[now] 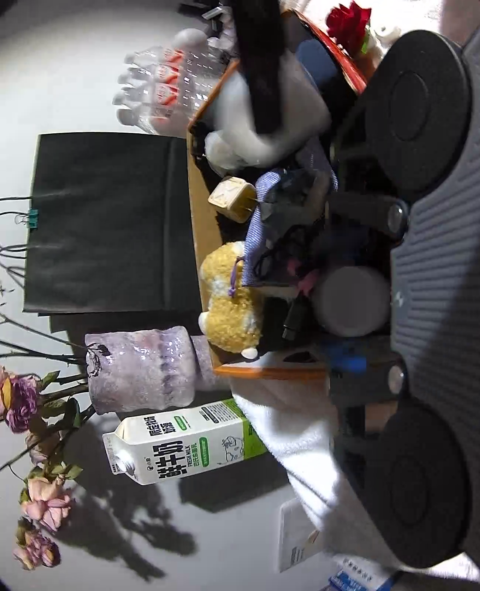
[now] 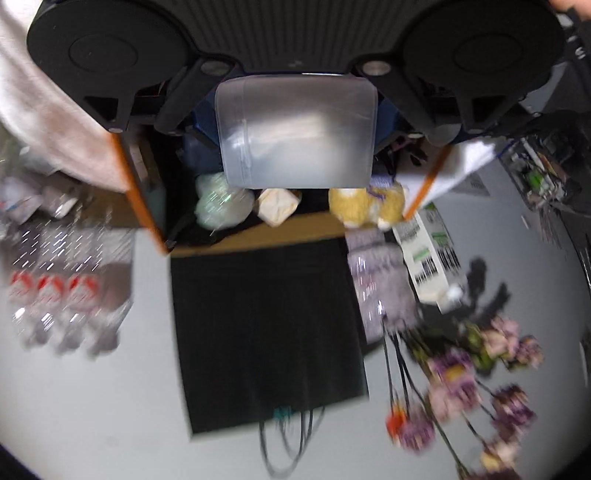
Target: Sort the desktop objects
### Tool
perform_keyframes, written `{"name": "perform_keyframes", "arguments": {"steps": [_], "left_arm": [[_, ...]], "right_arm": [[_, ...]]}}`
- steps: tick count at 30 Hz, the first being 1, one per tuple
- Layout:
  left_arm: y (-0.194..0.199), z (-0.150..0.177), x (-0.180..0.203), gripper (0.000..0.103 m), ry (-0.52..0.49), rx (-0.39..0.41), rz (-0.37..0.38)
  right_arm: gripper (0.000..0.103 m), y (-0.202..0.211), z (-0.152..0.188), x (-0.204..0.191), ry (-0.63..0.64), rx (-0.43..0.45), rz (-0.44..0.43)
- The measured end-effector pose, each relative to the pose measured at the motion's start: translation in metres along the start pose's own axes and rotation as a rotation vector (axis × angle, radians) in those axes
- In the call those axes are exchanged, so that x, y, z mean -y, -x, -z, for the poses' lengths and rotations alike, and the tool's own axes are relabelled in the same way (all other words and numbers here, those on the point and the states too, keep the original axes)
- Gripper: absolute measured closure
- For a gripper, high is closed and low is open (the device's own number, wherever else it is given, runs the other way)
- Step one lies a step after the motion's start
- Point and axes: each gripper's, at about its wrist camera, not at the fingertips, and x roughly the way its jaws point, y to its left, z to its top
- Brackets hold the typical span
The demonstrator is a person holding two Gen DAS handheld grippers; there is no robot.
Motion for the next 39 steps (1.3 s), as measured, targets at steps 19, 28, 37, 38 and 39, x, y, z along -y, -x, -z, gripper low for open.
{"name": "perform_keyframes", "arguments": {"steps": [19,28,37,38,39], "left_arm": [[0.061,0.007,-0.012,0.015,0.123,-0.073,-0.110],[0.149,0.052,0.005,0.016,0.190,-0.130,-0.088],[0.233,0.129,0.038,0.014,0.175,-0.145,-0.047],[0.239,0.137,0.040,0.014,0.184,-0.137,-0.037],[0.247,0.146,0.042,0.013,0.194,-0.118,-0.032]], "right_arm": [[0.008,0.052,0.010,0.020,-0.077,0.064,0.060],[0.006,0.128,0.088,0.003,0.081,0.090,0.129],[0.000,0.203,0.184,-0.013,0.107,0.076,0.061],[0.000,0.209,0.195,-0.013,0.099,0.087,0.080],[0.000,0.213,0.204,-0.013,0.095,0.087,0.082]]}}
